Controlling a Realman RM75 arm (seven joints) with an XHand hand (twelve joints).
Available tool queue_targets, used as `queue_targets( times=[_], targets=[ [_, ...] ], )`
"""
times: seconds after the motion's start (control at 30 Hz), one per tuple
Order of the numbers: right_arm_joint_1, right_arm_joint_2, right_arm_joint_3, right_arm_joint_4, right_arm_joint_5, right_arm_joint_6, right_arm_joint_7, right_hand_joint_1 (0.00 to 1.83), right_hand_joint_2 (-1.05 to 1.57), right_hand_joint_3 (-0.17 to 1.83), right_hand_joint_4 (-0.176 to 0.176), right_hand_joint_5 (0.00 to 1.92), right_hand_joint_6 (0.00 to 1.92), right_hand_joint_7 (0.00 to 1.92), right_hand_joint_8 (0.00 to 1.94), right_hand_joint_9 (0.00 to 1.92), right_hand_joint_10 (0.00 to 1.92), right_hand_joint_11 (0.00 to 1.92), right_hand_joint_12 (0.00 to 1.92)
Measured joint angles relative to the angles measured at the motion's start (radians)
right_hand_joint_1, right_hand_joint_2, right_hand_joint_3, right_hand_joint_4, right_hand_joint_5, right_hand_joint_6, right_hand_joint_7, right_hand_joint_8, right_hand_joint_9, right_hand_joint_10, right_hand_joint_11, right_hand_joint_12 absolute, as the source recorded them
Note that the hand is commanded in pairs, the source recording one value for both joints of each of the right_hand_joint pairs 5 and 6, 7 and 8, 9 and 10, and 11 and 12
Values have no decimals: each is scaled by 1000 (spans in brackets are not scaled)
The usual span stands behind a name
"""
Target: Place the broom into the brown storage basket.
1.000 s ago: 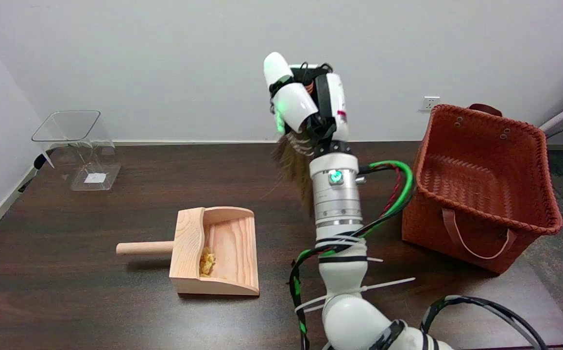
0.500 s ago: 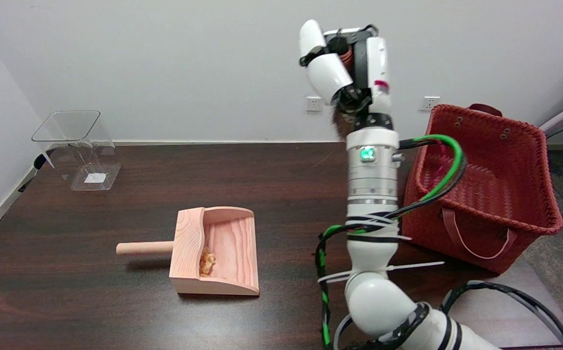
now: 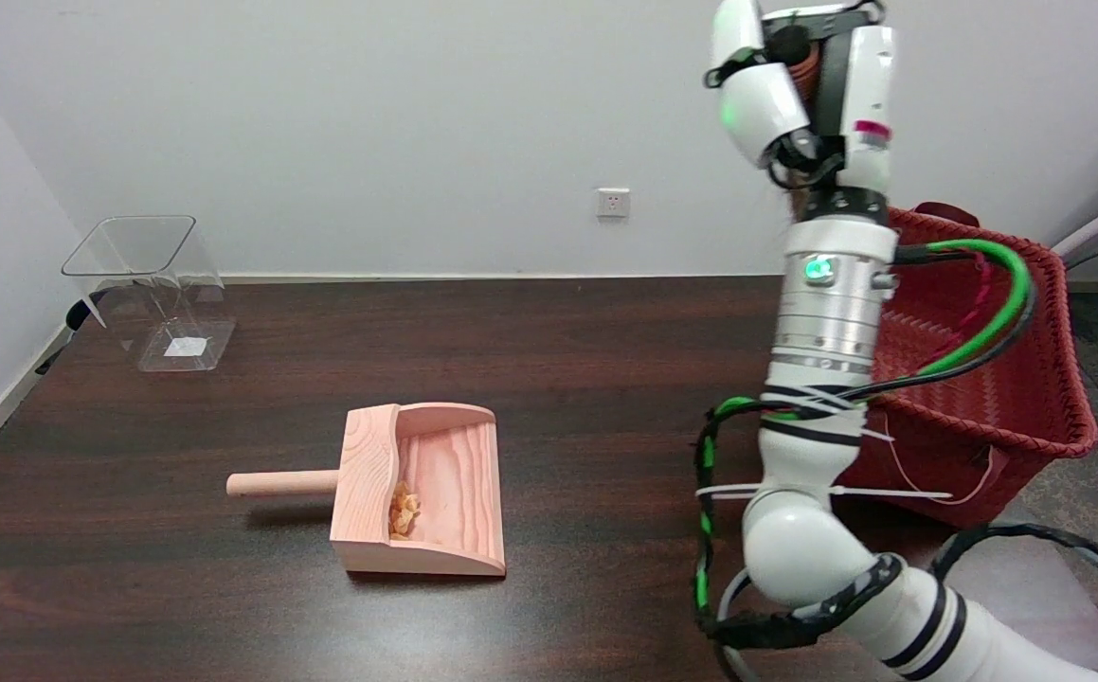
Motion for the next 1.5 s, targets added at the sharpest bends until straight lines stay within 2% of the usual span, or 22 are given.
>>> queue_targets(
  times=[0.23,0.5,0.97,1.5],
  targets=[
    [-24,50,69,0,16,31,16,861,1571,587,0,1920,1920,1920,1920,1920,1920,1920,1920],
    [-48,87,134,-57,35,53,109,855,1571,634,0,1920,1920,1920,1920,1920,1920,1920,1920],
    [-69,117,193,-277,52,130,359,850,1571,651,0,1920,1920,1920,1920,1920,1920,1920,1920],
    [-62,125,175,-491,63,169,484,839,1571,695,0,1920,1920,1920,1920,1920,1920,1920,1920]
  ],
)
